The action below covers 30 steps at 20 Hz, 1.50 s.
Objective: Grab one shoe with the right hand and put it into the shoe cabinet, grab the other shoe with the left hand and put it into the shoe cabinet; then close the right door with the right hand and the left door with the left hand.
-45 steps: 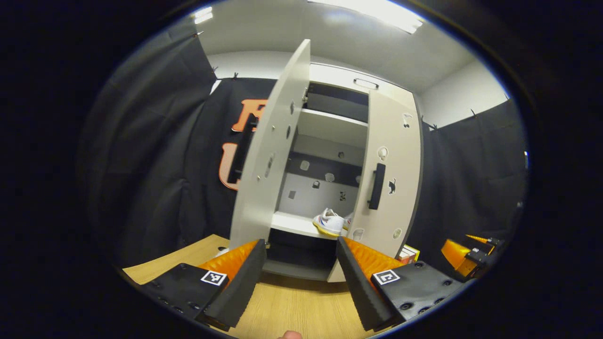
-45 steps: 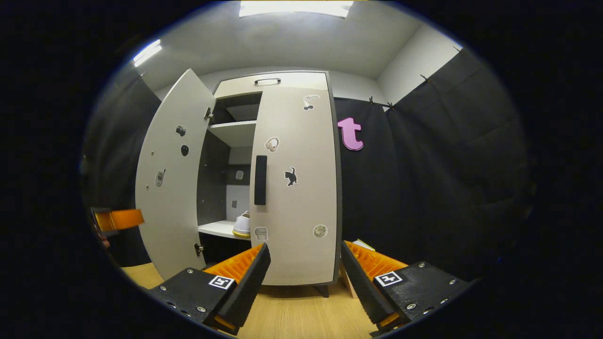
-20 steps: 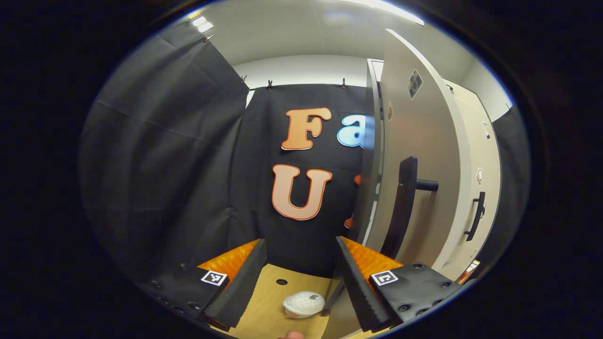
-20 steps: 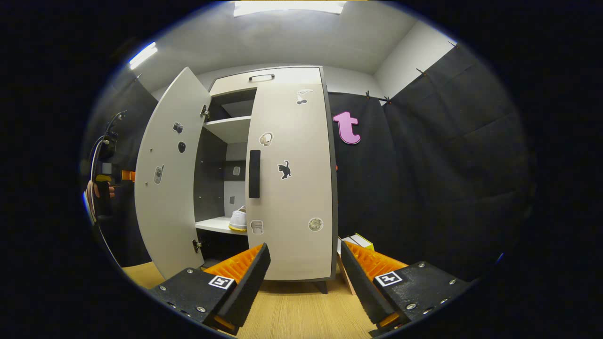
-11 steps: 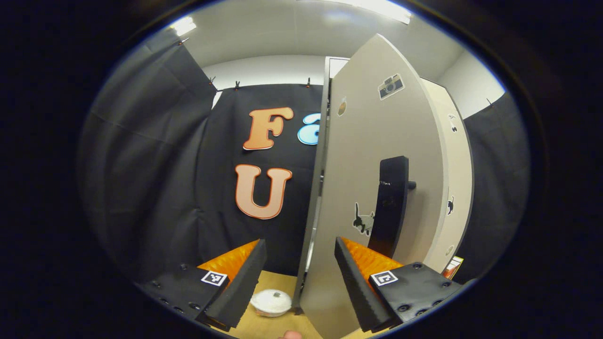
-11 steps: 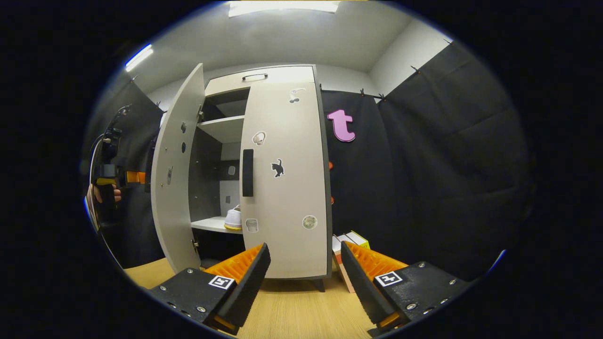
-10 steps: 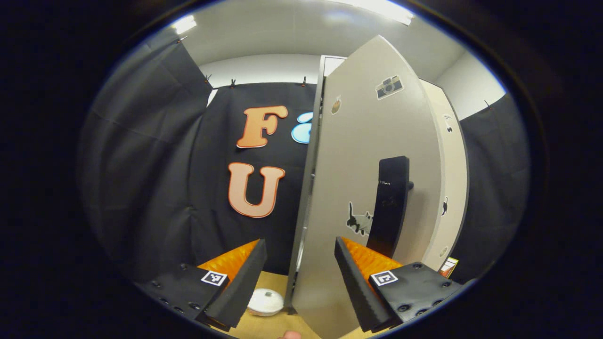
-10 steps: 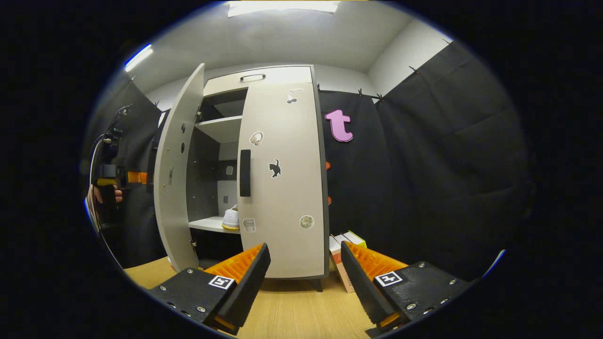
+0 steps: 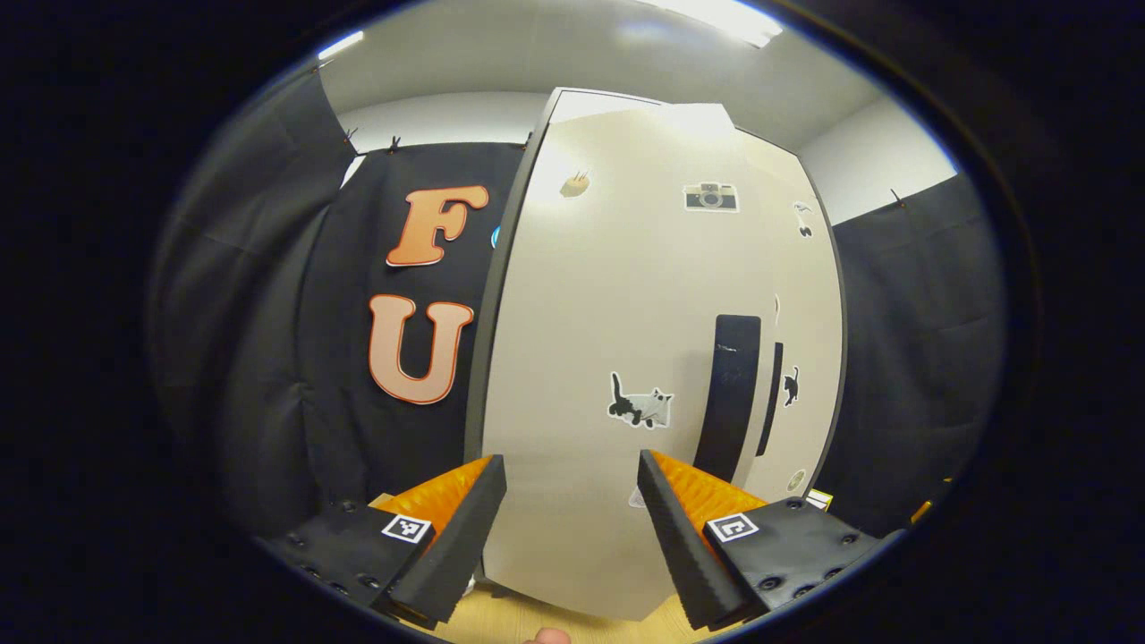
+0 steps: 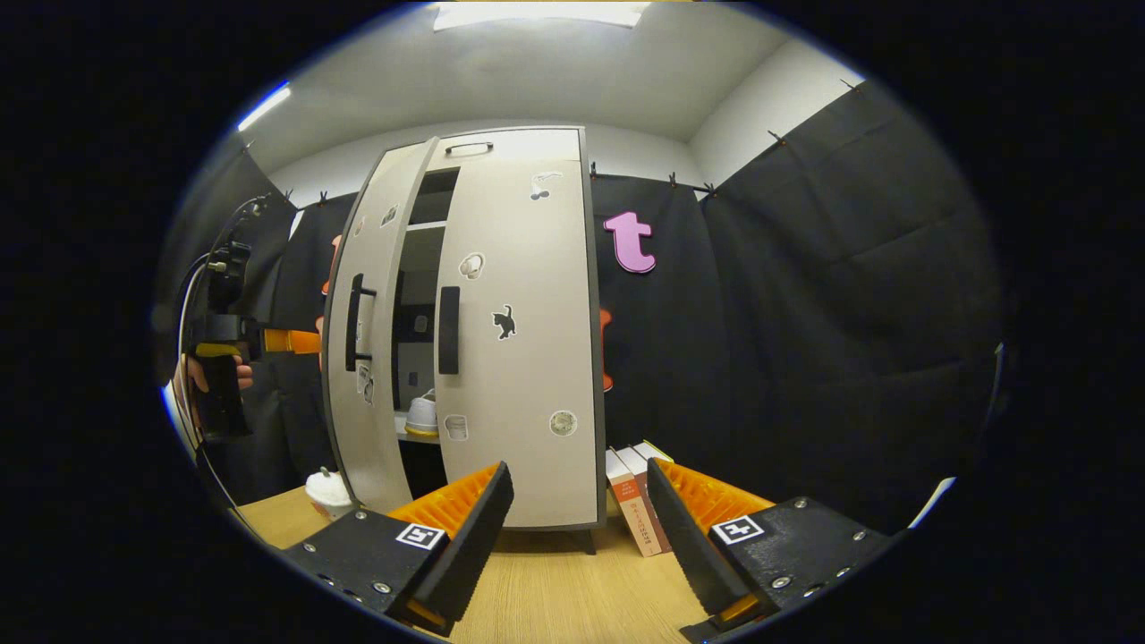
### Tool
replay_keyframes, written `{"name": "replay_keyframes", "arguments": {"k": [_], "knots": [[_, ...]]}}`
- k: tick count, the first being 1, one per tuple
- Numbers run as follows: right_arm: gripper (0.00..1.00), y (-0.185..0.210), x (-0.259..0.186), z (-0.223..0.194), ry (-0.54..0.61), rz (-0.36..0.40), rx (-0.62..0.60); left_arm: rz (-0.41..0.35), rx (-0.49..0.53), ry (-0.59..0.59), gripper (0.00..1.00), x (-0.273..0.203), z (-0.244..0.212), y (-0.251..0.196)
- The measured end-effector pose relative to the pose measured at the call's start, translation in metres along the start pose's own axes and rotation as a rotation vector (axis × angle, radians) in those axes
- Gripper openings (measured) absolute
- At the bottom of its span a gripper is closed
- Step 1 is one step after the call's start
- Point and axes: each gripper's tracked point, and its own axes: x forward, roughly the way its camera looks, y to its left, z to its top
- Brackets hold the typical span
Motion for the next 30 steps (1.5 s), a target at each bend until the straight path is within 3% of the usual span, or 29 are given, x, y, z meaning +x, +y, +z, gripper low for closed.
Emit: {"name": "replay_keyframes", "arguments": {"k": [8,13,23,26,28,30], "knots": [[0.92,-0.011,-0.002,0.002,0.000,-0.028,0.002,-0.092,0.016,0.025,0.96,0.025,-0.010,-0.049],[0.93,-0.020,-0.003,0.000,0.004,-0.049,0.011,-0.081,0.066,0.011,0.99,0.054,-0.015,-0.064],[0.93,-0.028,0.003,-0.003,0.011,-0.064,0.025,-0.080,0.029,0.031,0.94,0.081,-0.021,-0.070],[0.92,-0.029,0.003,-0.003,0.010,-0.065,0.024,-0.073,0.047,0.027,0.99,0.085,-0.021,-0.070],[0.93,-0.030,0.003,-0.002,0.008,-0.066,0.024,-0.069,0.055,0.026,0.94,0.086,-0.022,-0.070],[0.93,-0.028,0.002,-0.002,0.005,-0.059,0.029,-0.067,0.054,0.024,0.99,0.083,-0.021,-0.070]]}}
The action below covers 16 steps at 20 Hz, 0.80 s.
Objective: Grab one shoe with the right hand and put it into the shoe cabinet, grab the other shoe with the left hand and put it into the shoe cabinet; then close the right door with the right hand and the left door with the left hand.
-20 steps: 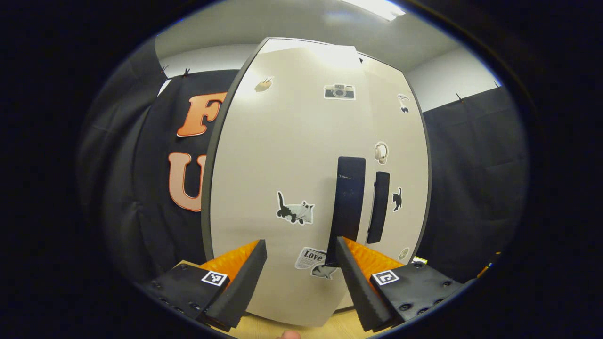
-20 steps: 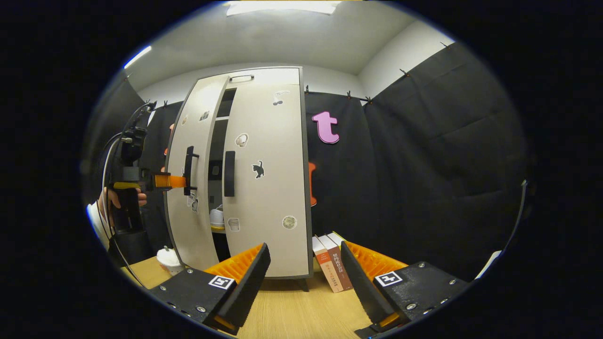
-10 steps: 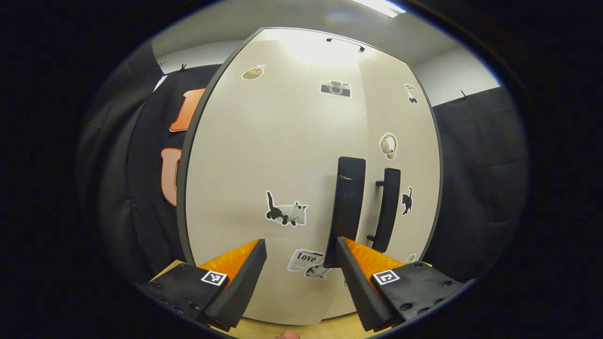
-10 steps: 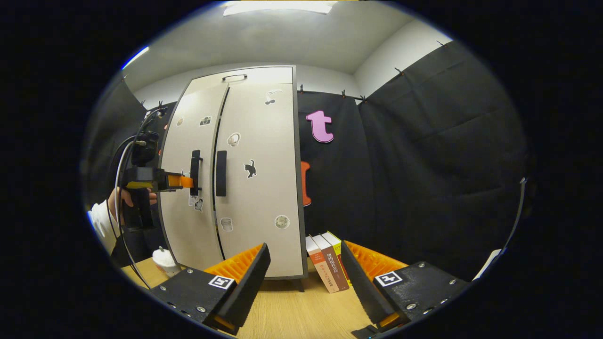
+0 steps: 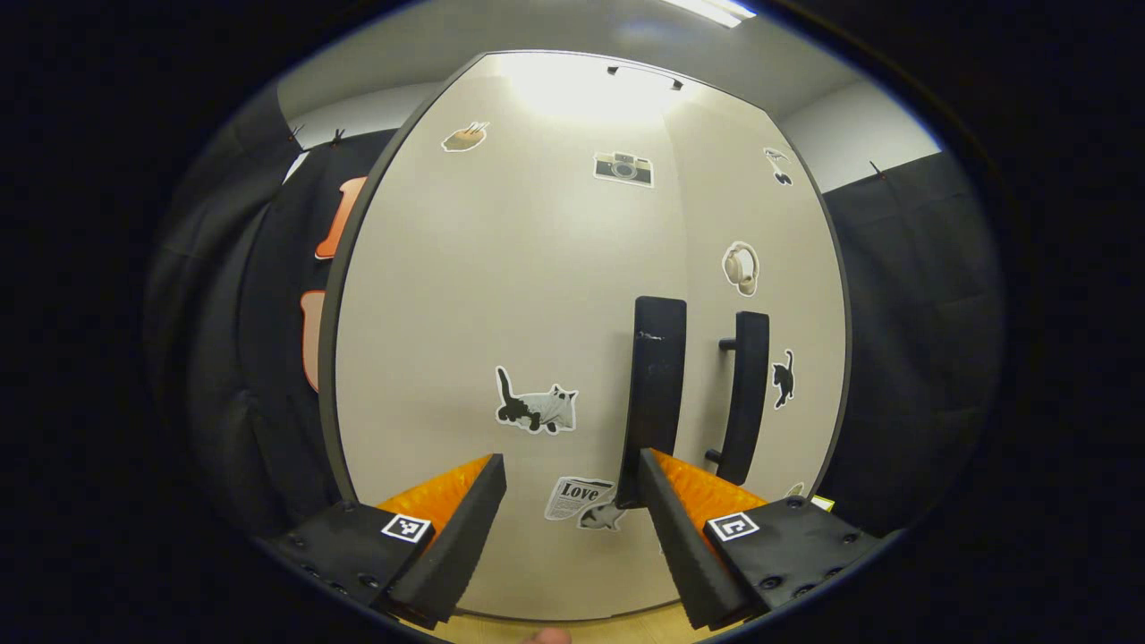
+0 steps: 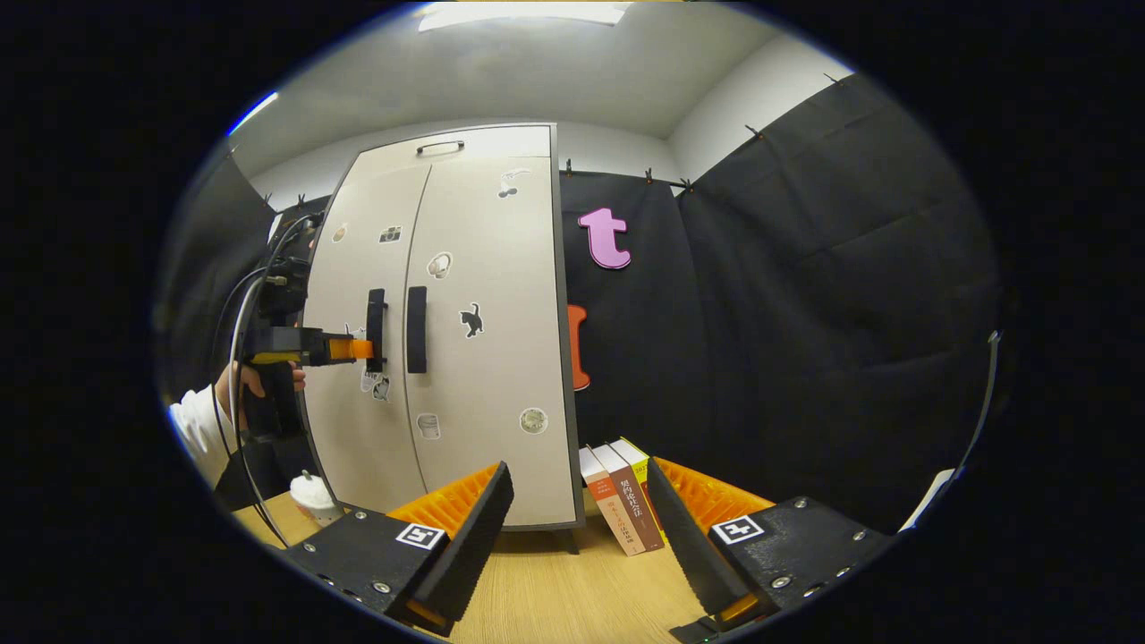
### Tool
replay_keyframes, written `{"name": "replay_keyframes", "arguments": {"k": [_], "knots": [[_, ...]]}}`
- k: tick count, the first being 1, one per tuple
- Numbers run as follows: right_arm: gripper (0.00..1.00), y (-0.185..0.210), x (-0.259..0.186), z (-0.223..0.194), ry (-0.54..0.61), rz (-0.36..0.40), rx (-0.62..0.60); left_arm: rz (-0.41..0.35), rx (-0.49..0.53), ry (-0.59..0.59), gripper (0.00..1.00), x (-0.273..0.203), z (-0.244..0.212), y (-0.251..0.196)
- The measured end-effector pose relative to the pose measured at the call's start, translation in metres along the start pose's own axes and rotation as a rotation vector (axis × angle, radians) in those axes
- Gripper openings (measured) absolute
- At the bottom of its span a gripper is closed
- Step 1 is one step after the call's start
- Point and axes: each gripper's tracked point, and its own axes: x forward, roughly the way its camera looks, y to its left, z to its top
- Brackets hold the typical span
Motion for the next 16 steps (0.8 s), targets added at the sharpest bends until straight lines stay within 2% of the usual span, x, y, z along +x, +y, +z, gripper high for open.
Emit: {"name": "replay_keyframes", "arguments": {"k": [1,3,8,11,12,13,14,16], "knots": [[0.93,0.002,0.001,0.000,-0.001,0.004,-0.004,-0.001,-0.010,-0.011,0.96,-0.001,0.003,-0.002],[0.92,0.006,0.002,-0.001,0.000,0.014,-0.021,-0.010,-0.016,-0.037,0.97,-0.012,0.012,-0.005],[0.93,0.025,0.003,0.003,-0.013,0.064,-0.023,-0.020,-0.039,-0.050,0.96,-0.080,0.018,-0.010],[0.93,0.039,0.003,0.001,-0.008,0.100,-0.010,0.018,-0.013,-0.056,0.96,-0.120,0.005,-0.001],[0.97,0.041,0.003,-0.001,-0.005,0.108,-0.013,0.031,-0.008,-0.052,0.96,-0.133,-0.001,0.001],[0.97,0.044,0.003,-0.002,-0.001,0.114,-0.016,0.044,-0.013,-0.045,0.96,-0.148,-0.007,0.003],[0.93,0.047,0.003,-0.003,0.004,0.123,-0.019,0.055,-0.019,-0.035,0.96,-0.161,-0.015,0.005],[0.93,0.054,0.002,-0.006,0.013,0.142,-0.021,0.081,-0.030,-0.029,0.96,-0.184,-0.029,0.011]]}}
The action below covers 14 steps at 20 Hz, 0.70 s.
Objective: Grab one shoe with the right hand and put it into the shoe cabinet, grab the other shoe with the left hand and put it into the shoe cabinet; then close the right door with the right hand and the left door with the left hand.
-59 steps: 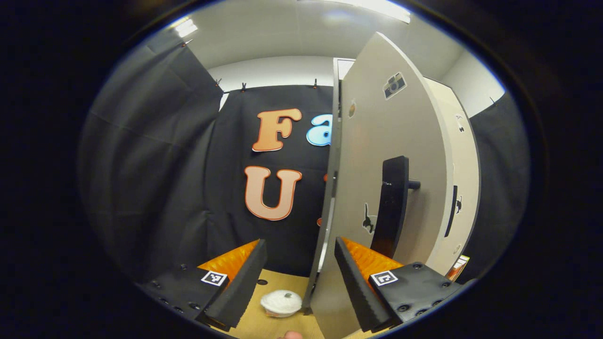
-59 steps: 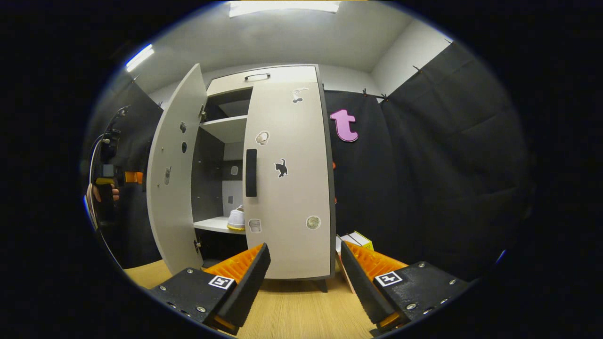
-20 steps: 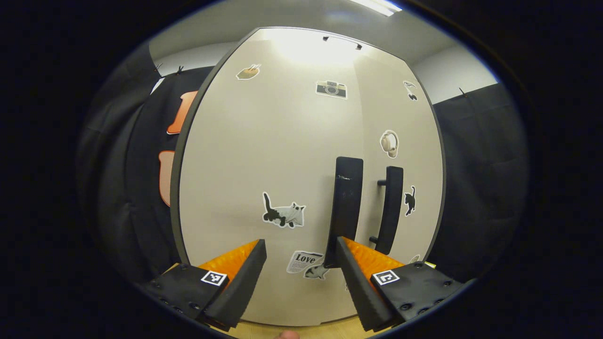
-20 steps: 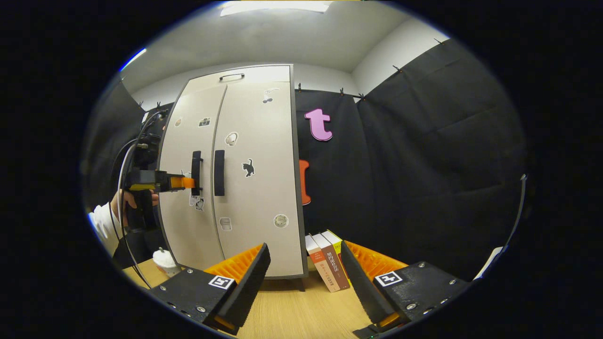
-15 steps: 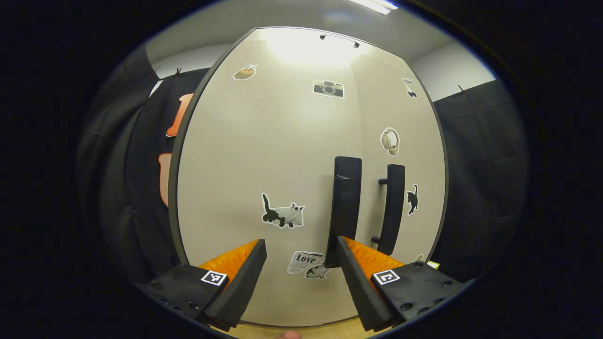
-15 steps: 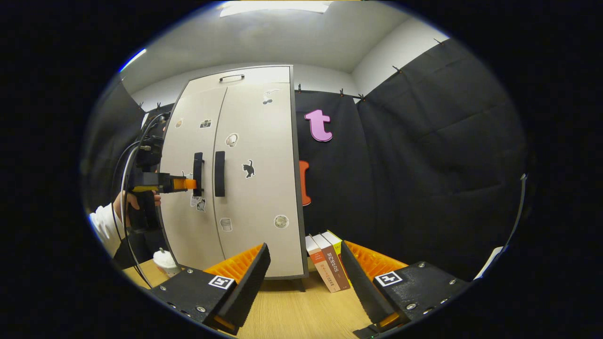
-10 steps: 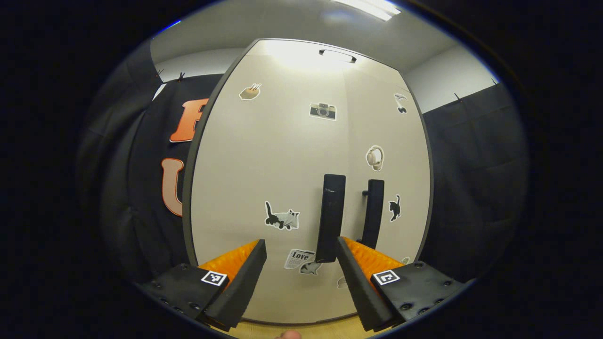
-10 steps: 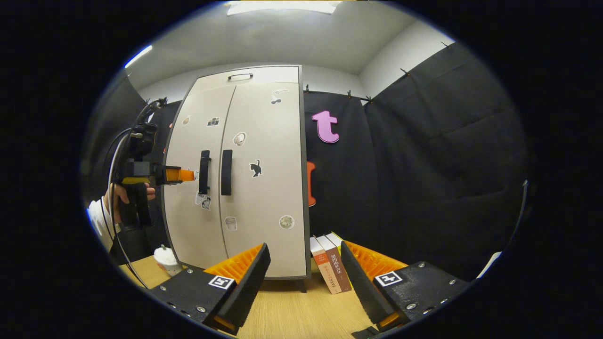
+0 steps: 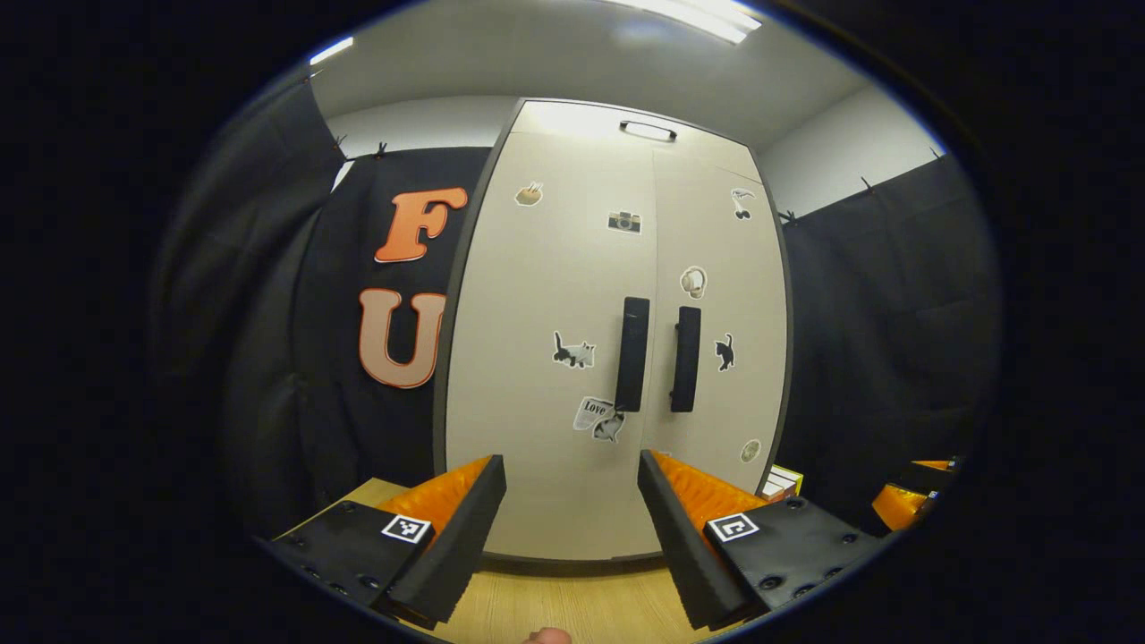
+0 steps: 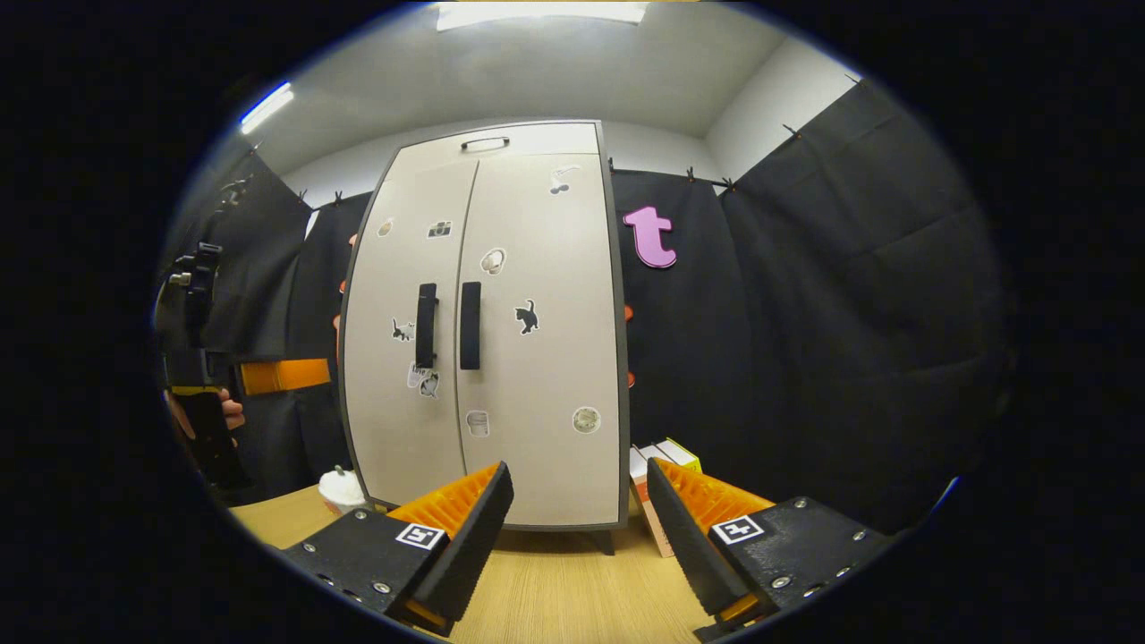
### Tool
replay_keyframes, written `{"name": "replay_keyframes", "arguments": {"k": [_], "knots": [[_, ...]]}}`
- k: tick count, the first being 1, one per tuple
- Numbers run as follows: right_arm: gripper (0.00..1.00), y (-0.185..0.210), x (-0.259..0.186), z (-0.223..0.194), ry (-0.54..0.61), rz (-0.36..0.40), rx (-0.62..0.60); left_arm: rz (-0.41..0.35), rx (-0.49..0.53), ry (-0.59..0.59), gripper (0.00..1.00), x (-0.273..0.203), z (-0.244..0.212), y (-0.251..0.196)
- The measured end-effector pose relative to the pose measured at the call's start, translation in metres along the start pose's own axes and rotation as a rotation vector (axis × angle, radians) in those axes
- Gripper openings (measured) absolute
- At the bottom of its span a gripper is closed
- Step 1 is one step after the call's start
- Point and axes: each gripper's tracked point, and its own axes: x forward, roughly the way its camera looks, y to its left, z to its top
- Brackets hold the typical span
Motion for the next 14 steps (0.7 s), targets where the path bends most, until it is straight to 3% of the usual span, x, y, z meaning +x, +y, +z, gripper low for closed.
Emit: {"name": "replay_keyframes", "arguments": {"k": [8,10,11,12,14], "knots": [[0.93,0.014,-0.019,-0.015,0.036,0.030,-0.038,0.101,-0.079,0.044,0.96,-0.070,-0.050,0.018],[0.93,0.016,-0.022,-0.017,0.037,0.030,-0.031,0.109,-0.090,0.052,0.96,-0.078,-0.055,0.021],[0.97,0.016,-0.023,-0.019,0.041,0.029,-0.028,0.101,-0.086,0.059,0.96,-0.082,-0.058,0.020],[0.93,0.017,-0.023,-0.020,0.047,0.028,-0.026,0.099,-0.077,0.061,0.96,-0.082,-0.058,0.020],[0.93,0.018,-0.024,-0.023,0.054,0.029,-0.014,0.098,-0.060,0.051,0.97,-0.083,-0.055,0.021]]}}
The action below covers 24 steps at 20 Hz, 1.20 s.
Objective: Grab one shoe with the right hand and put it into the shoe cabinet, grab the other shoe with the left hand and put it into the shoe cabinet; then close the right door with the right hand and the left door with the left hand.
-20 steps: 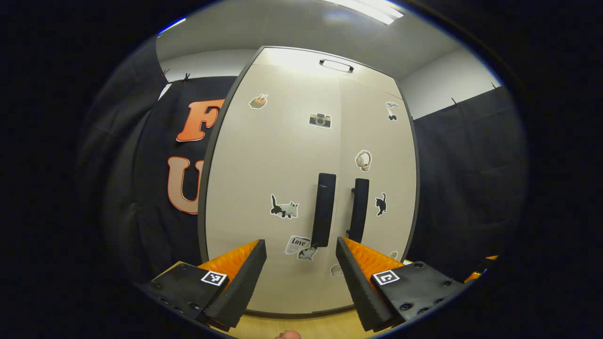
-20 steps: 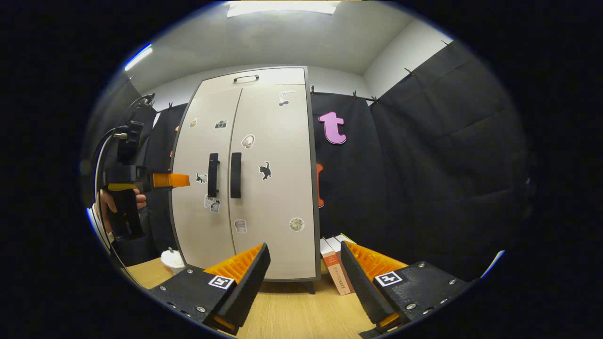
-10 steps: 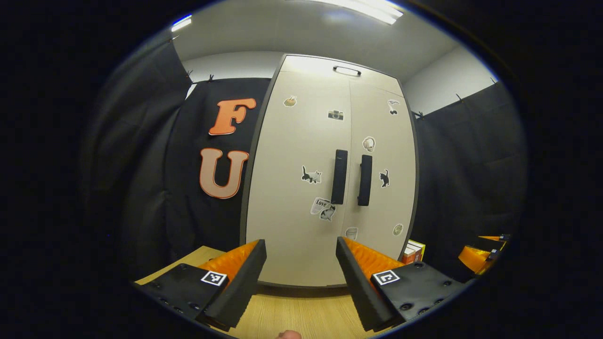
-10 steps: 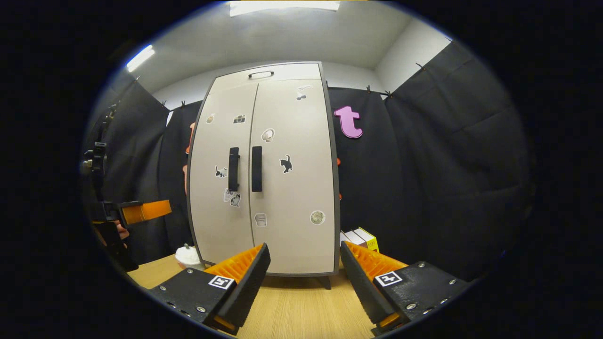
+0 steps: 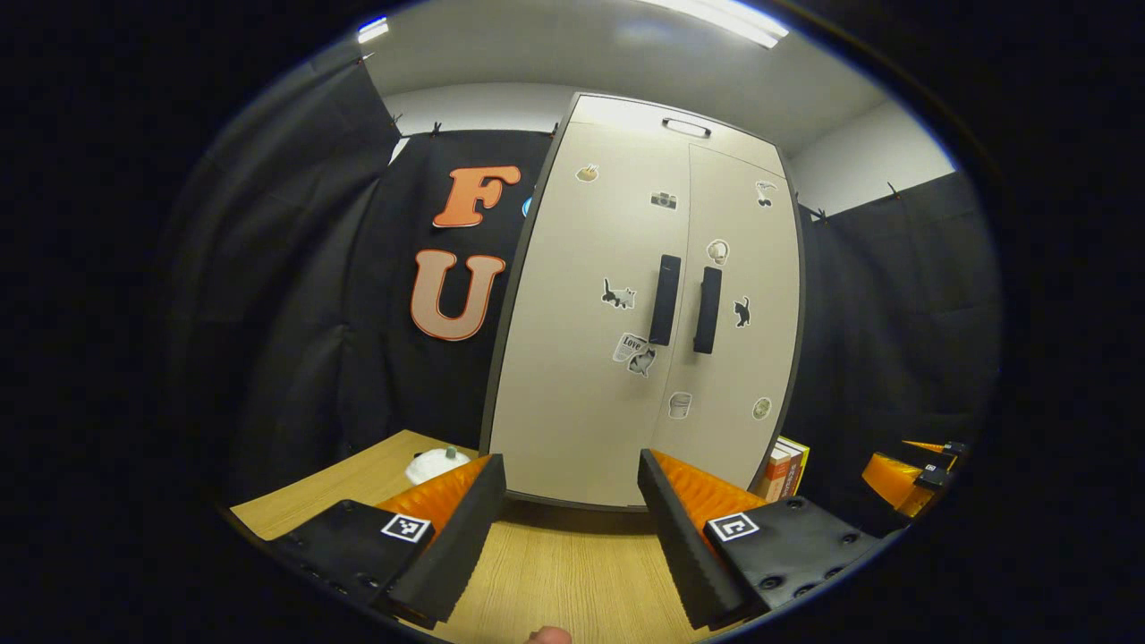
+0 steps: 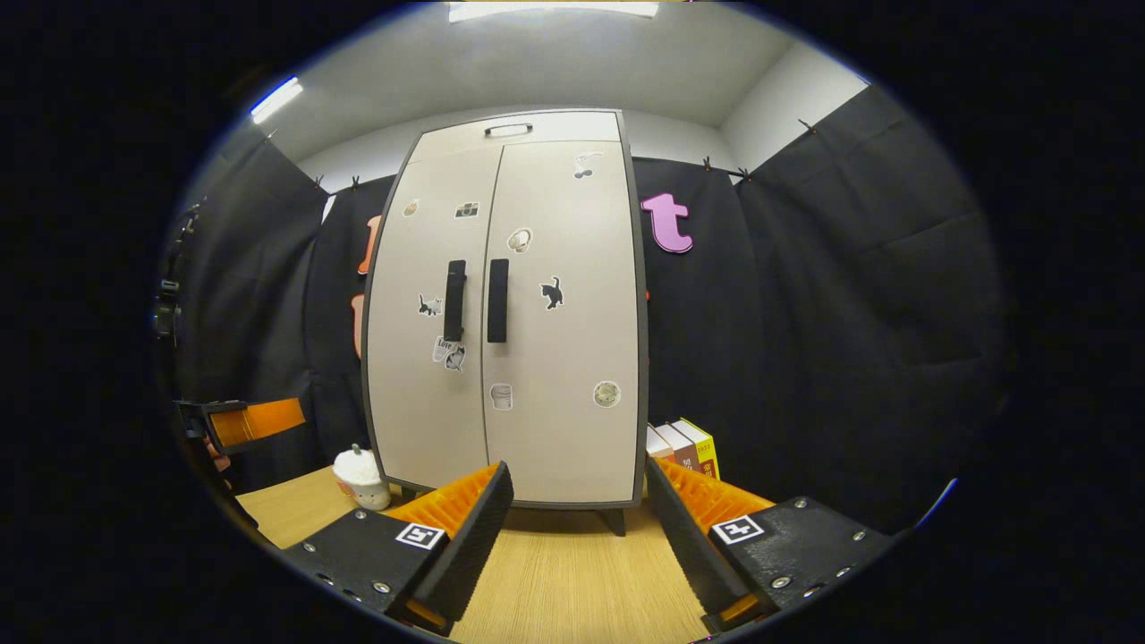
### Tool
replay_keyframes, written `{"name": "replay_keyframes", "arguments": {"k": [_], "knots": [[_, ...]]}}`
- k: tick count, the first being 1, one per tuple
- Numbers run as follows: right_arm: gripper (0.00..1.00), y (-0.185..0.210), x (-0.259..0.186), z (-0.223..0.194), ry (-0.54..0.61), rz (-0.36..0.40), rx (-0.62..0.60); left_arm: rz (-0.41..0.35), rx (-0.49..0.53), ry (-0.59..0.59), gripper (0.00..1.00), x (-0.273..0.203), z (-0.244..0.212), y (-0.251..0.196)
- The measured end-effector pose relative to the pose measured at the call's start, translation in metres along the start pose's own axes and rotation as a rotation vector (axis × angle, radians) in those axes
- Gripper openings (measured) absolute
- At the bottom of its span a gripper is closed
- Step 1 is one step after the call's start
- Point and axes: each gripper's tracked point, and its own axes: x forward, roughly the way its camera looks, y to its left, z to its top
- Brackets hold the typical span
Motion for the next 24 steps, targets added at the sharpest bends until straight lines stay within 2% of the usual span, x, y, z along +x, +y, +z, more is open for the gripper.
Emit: {"name": "replay_keyframes", "arguments": {"k": [14,17,18,19,24], "knots": [[0.93,0.005,-0.005,-0.003,0.008,0.003,0.036,0.006,0.066,-0.036,0.97,-0.009,0.016,0.001],[0.93,0.006,-0.005,-0.002,0.008,0.006,0.033,0.000,0.065,-0.026,0.96,-0.008,0.012,-0.002],[0.93,0.005,-0.005,-0.002,0.007,0.005,0.028,-0.003,0.060,-0.020,0.99,-0.010,0.012,-0.006],[0.93,0.004,-0.006,-0.002,0.008,0.003,0.023,-0.005,0.055,-0.020,0.96,-0.010,0.012,-0.006],[0.93,0.000,-0.006,-0.002,0.009,-0.003,0.032,-0.007,0.056,-0.023,0.96,-0.011,0.014,-0.004]]}}
